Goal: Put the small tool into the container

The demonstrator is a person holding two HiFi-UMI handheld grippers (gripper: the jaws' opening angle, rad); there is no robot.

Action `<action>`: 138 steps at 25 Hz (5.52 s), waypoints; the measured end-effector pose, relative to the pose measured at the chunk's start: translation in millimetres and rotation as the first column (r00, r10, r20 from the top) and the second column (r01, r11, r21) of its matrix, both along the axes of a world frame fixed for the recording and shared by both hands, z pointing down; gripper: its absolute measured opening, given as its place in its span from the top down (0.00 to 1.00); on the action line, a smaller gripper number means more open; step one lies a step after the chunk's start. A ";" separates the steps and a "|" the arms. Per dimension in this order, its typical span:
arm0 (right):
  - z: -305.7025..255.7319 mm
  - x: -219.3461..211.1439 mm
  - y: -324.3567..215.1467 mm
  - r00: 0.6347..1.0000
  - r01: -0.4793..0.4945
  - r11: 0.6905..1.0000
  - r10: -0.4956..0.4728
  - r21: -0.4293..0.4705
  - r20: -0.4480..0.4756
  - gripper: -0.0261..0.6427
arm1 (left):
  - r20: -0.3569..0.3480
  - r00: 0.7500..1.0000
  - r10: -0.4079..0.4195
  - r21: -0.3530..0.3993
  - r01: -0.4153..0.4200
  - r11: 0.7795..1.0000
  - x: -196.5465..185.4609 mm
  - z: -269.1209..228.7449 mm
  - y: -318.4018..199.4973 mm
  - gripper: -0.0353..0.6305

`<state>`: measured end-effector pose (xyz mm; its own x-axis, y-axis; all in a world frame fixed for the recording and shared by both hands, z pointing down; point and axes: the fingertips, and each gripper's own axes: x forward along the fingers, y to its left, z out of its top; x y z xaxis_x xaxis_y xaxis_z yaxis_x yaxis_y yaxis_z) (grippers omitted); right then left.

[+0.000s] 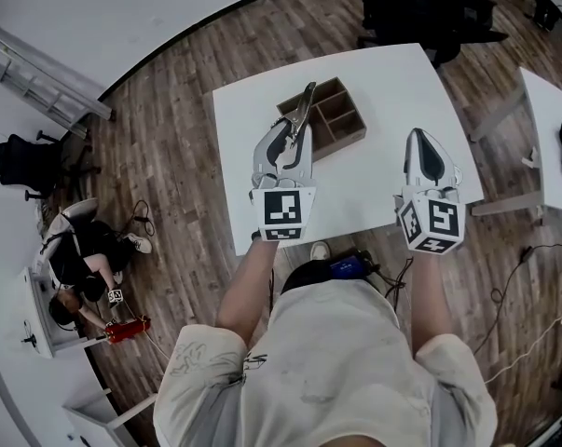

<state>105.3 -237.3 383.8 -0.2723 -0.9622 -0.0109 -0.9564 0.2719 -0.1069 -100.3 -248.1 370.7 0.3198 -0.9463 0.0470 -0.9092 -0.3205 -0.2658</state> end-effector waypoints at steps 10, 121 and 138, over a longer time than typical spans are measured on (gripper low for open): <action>1.1 5.3 -1.6 1.000 -0.025 1.000 0.025 -0.005 -0.009 0.95 | 0.181 0.984 0.001 -0.080 0.014 0.997 -4.6 24.4 -30.2 0.79; 24.4 13.6 1.1 0.998 -0.047 0.997 0.044 -0.054 -0.048 0.95 | 0.443 0.853 0.276 -0.332 -0.130 0.934 66.1 79.9 -93.0 0.76; 25.7 12.1 -2.6 0.998 -0.037 0.998 0.034 -0.052 -0.051 0.95 | -0.053 0.956 0.289 -0.159 -0.294 0.942 72.6 -26.4 -63.9 0.73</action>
